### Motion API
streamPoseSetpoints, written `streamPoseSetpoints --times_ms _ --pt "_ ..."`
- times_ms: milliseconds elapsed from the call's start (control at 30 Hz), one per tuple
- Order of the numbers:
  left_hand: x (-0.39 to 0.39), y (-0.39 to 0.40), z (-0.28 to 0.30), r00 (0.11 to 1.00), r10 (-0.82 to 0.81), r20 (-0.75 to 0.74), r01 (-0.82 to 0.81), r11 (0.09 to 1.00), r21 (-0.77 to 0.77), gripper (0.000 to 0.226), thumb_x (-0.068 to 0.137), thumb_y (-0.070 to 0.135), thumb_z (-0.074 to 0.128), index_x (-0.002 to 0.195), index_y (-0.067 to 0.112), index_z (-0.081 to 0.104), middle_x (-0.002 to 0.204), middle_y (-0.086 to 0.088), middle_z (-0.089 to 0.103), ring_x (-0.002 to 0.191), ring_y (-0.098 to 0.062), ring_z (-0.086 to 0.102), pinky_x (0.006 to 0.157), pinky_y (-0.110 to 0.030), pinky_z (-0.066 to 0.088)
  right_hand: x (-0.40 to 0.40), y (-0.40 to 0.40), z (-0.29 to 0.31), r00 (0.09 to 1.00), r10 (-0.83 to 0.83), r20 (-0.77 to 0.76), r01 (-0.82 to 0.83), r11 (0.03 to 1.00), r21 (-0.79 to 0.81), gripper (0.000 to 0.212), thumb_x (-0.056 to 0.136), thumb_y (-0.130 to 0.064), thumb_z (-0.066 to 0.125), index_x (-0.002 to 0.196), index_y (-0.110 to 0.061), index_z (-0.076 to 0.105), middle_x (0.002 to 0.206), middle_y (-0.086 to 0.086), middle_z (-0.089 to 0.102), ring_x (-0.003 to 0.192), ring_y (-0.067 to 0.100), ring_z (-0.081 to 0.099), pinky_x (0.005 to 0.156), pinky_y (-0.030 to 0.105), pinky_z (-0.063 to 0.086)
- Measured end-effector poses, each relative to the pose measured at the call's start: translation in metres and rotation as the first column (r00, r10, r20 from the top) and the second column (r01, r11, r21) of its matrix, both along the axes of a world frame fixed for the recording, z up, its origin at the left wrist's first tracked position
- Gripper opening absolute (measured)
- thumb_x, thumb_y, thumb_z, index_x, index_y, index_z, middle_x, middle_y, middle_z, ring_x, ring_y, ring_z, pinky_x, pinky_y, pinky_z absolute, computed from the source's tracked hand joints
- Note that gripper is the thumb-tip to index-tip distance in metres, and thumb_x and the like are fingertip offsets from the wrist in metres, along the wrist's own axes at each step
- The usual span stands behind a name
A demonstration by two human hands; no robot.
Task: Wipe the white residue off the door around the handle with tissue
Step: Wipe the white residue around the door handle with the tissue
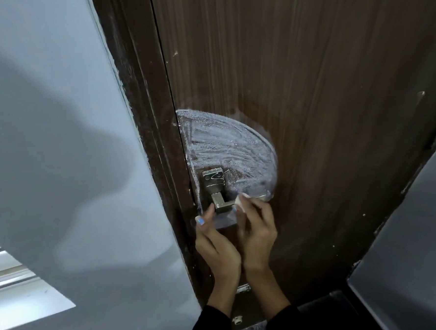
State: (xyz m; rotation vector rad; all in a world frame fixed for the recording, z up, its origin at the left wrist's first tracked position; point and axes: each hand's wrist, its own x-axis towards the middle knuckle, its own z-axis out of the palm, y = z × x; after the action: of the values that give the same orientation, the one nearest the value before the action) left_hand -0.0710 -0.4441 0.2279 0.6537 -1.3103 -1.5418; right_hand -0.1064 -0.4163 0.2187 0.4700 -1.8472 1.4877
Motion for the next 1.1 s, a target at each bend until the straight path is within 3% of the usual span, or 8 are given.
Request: streamPoseSetpoints --times_ms 133,333,567,700,800,867,933,1100 --pt "-0.003 -0.007 -0.005 1.0 0.012 -0.009 -0.013 1.0 -0.023 0.063 0.096 0.044 0.02 0.113 0.004 0.066 0.112 -0.007 0.068 0.112 -0.019 0.062 0.103 -0.046 0.046 0.001 0.003 -0.007 0.993 0.086 -0.086 -0.075 0.99 0.121 0.024 0.086 -0.012 0.059 0.108 -0.005 0.068 0.107 0.008 0.061 0.095 0.018 0.058 0.083 0.02 0.049" --pt "-0.001 -0.011 -0.002 0.999 -0.027 -0.034 0.026 1.0 -0.006 0.062 0.096 0.04 0.022 0.109 -0.001 0.066 0.109 -0.007 0.068 0.109 -0.02 0.064 0.101 -0.047 0.048 -0.016 0.02 0.006 0.985 -0.167 0.041 0.17 0.982 -0.082 0.02 0.082 -0.001 0.064 0.101 0.0 0.07 0.099 0.014 0.061 0.092 0.01 0.058 0.085 0.008 0.044" --pt "0.001 -0.013 -0.005 0.998 -0.064 -0.03 0.064 0.998 -0.007 0.06 0.095 0.046 0.019 0.112 0.012 0.066 0.113 -0.007 0.068 0.113 -0.017 0.063 0.103 -0.043 0.046 0.007 0.007 -0.003 0.998 0.054 -0.039 -0.049 0.991 0.123 0.025 0.077 0.008 0.068 0.1 -0.002 0.07 0.098 0.013 0.064 0.09 0.017 0.064 0.083 0.021 0.051" --pt "-0.001 -0.014 -0.001 1.0 -0.01 -0.02 0.011 1.0 0.025 0.065 0.097 0.047 0.018 0.107 0.007 0.069 0.108 -0.009 0.069 0.108 -0.018 0.064 0.101 -0.047 0.047 -0.005 0.023 0.011 0.999 -0.038 0.031 0.038 0.999 0.007 0.024 0.078 0.005 0.068 0.1 -0.003 0.071 0.096 0.008 0.064 0.088 0.008 0.06 0.084 0.011 0.046" --pt "-0.002 -0.012 0.005 1.0 0.007 -0.001 -0.007 0.999 0.047 0.071 0.093 0.052 0.019 0.106 0.003 0.069 0.106 -0.01 0.07 0.105 -0.02 0.066 0.1 -0.047 0.048 0.002 0.012 0.017 1.0 0.025 0.006 -0.025 0.991 0.128 0.023 0.08 0.003 0.066 0.102 -0.002 0.069 0.098 0.009 0.063 0.091 0.012 0.058 0.085 0.015 0.046" --pt "-0.001 -0.014 0.006 1.0 -0.018 -0.016 0.019 0.997 0.08 0.072 0.092 0.052 0.02 0.104 0.003 0.07 0.103 -0.013 0.072 0.103 -0.022 0.067 0.099 -0.045 0.049 0.013 0.004 0.017 0.988 0.157 0.015 -0.155 0.949 0.274 0.03 0.074 0.008 0.068 0.103 -0.001 0.068 0.1 0.011 0.065 0.092 0.016 0.058 0.082 0.026 0.049" --pt "0.0 -0.02 0.005 0.999 -0.05 -0.013 0.051 0.992 0.115 0.066 0.096 0.049 0.02 0.099 0.008 0.072 0.098 -0.013 0.073 0.098 -0.022 0.069 0.095 -0.04 0.05 0.017 0.004 0.017 0.976 0.216 -0.022 -0.189 0.896 0.401 0.036 0.069 0.008 0.072 0.104 0.0 0.068 0.1 0.012 0.066 0.092 0.021 0.06 0.083 0.026 0.049" --pt "0.0 -0.026 0.008 0.998 -0.058 0.012 0.055 0.983 0.174 0.06 0.1 0.043 0.02 0.089 0.018 0.073 0.089 -0.002 0.075 0.088 -0.016 0.07 0.082 -0.028 0.052 0.009 0.017 0.036 0.987 0.141 0.08 -0.161 0.905 0.393 0.033 0.075 0.008 0.067 0.105 -0.005 0.069 0.098 0.009 0.068 0.095 0.02 0.058 0.084 0.02 0.042"
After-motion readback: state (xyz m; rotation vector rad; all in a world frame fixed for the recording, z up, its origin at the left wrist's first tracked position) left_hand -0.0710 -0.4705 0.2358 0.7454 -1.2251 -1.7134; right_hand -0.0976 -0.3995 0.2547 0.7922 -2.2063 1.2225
